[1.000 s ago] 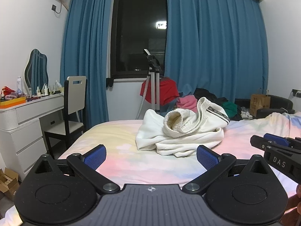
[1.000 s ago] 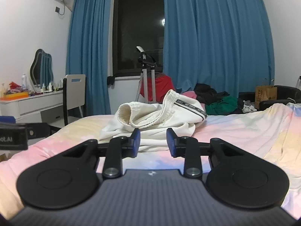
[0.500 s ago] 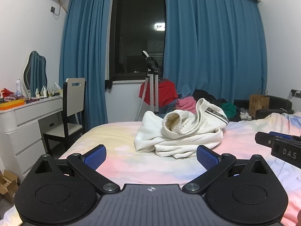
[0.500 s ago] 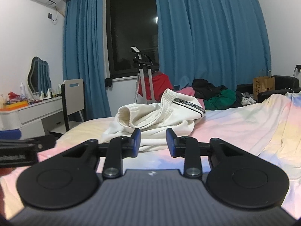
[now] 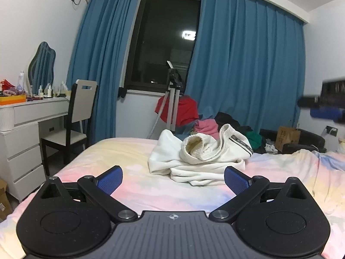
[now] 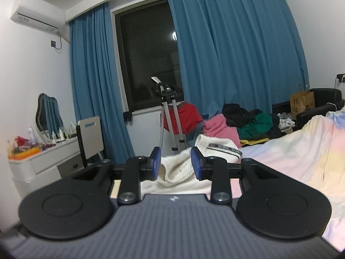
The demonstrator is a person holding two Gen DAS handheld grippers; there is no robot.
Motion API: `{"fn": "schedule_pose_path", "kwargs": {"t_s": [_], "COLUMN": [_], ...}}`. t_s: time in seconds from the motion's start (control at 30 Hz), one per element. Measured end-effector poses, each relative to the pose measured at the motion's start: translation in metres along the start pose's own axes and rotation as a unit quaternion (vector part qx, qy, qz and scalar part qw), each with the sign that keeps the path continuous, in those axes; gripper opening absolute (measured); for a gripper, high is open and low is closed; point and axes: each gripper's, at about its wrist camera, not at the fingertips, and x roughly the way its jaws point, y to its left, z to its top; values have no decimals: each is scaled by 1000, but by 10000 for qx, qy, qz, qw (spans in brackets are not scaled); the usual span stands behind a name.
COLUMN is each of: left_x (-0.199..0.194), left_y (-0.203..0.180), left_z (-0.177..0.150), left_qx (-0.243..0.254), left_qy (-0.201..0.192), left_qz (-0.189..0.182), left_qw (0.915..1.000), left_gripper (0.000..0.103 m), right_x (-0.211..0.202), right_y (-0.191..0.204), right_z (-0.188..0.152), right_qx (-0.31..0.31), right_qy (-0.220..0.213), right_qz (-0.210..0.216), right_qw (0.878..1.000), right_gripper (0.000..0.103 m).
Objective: Fold clothes
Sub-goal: 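Move both grippers toward the white garment on the bed, then grasp the white garment's cuff with the left gripper while the right gripper grasps another edge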
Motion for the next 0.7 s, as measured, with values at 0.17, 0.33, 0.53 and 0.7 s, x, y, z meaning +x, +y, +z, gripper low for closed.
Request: {"fn": "schedule_pose_path", "kwargs": {"t_s": [0.17,0.33,0.53,0.7], "left_x": [19,70,160,247], "left_y": [4,-7,-31,-60], "left_z": [-7,-16,-3,16], "left_qx": [-194,94,374,623], "left_qy": [213,444,425,342], "left_qz": [-128,-55,-23,-68], "left_qw": [9995,9990,9984,9974], "left_gripper": [100,100,100,100], "right_x": [11,25,56,86], "right_y": [-16,-50,-80,-106], "right_z": [-2,-41,-76,-82], "right_qx": [17,362,315,515], "right_qy": [131,406,720,733], "right_qz": [-115,-368,-470,-448], "right_qw": [9998,9978,9958,9950], "right_gripper": [35,35,35,37]}}
